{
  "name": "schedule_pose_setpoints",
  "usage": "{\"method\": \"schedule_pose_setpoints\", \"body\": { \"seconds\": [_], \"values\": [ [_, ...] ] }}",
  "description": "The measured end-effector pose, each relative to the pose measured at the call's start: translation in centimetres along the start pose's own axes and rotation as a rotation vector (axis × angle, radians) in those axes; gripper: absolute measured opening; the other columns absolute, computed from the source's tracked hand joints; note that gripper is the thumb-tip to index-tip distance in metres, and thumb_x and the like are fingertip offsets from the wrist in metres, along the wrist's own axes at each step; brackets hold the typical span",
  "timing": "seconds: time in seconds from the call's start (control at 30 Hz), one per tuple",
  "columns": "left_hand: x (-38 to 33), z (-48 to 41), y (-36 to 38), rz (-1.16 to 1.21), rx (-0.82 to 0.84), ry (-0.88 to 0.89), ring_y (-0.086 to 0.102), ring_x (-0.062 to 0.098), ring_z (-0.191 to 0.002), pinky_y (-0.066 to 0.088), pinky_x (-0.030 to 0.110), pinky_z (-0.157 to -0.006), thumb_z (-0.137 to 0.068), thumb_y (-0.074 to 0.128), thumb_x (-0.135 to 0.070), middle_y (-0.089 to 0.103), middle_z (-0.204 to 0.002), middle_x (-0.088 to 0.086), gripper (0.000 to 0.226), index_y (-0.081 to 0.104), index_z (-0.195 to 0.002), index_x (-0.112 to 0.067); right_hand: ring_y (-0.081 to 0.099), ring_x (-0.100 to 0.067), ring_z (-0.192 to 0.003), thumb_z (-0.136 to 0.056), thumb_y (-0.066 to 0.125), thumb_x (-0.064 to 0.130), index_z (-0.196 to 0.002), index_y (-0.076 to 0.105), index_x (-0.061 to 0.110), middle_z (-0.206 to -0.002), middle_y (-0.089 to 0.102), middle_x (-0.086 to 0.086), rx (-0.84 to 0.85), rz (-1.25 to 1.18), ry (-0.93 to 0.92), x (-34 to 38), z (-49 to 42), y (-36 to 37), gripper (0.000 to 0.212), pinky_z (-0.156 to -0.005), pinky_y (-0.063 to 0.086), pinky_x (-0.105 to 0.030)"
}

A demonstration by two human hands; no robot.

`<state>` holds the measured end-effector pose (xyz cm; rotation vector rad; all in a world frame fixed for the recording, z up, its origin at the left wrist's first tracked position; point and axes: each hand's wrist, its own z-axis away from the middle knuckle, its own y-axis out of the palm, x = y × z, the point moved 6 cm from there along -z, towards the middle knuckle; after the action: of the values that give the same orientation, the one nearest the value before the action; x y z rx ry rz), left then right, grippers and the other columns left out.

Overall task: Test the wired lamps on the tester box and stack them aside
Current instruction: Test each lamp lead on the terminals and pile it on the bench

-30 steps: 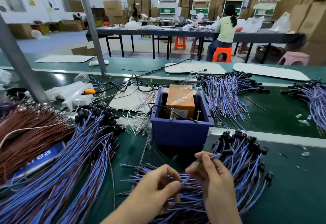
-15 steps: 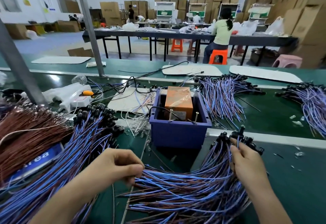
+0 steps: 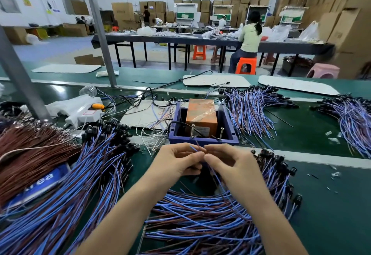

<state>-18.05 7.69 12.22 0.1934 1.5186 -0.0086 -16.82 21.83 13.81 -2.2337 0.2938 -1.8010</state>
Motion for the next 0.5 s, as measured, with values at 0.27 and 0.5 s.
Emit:
{"method": "schedule_pose_setpoints", "body": {
  "seconds": [0.27,0.5],
  "values": [
    [1.6,-1.3,0.2,-0.039,-0.106,-0.02,0.059,0.003,-0.055,0.055,0.017,-0.06,-0.091,0.058,-0.002,0.066,-0.063,-0.003,0.018,0.071,-0.084,-0.012,0.057,-0.009,-0.048,-0.085,0.07,0.012,-0.089,0.072,0.022,-0.063,0.068,0.002,-0.169,-0.086,0.136,-3.2,-0.4,0.4,0.011,-0.049,0.048,-0.021],
    [2.0,-1.7,0.3,-0.039,-0.105,-0.006,0.06,0.002,-0.056,0.056,0.018,-0.062,-0.094,0.054,-0.005,0.066,-0.065,-0.005,0.02,0.07,-0.095,-0.016,0.065,-0.009,-0.064,-0.082,0.074,0.014,-0.083,0.07,0.024,-0.07,0.071,0.002,-0.215,-0.158,0.196,-4.4,-0.9,1.0,0.011,-0.056,0.046,-0.022]
  ]
}}
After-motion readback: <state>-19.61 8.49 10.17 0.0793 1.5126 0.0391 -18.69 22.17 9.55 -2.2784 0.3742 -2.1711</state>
